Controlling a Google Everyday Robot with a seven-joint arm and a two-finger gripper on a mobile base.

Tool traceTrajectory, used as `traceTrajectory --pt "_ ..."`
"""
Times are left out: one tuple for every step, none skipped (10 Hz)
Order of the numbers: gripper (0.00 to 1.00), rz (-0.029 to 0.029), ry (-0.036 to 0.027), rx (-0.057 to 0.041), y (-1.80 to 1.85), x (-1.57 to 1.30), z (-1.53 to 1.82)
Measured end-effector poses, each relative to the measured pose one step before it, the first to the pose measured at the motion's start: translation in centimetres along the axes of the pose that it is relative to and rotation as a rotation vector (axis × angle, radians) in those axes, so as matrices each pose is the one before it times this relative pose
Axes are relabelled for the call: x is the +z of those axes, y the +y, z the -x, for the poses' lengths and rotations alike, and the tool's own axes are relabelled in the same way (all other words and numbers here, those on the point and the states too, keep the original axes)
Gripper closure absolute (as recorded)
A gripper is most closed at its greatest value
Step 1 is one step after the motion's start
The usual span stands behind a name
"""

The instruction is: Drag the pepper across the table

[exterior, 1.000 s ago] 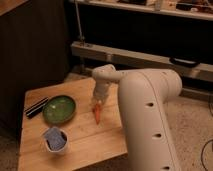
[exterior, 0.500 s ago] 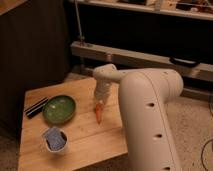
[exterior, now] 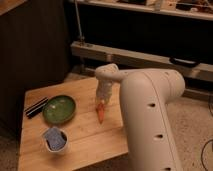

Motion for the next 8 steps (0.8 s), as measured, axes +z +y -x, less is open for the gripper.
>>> traceTrajectory --pt "0.98 0.00026 -0.00046 0.00226 0.157 0.015 0.031" --pt "0.98 0.00532 -0.00274 0.01398 0.759 0.196 -0.045" --pt "0.98 0.00292 -0.00032 0.00302 0.265 -0.046 -0.001" --pt "0.98 0.00195 -0.00194 0.00061 0.084 -0.187 0.063" --pt "0.98 0.00171 -0.00047 0.00075 0.091 -0.123 0.020" --pt "0.98 -0.00024 -0.00009 -0.00023 -0.033 -0.004 -0.011" --pt "0.98 -0.00050 -0.00041 0.00093 0.046 0.004 0.024" --pt "0.98 0.00140 -0.00079 0.00333 0.297 0.046 0.055"
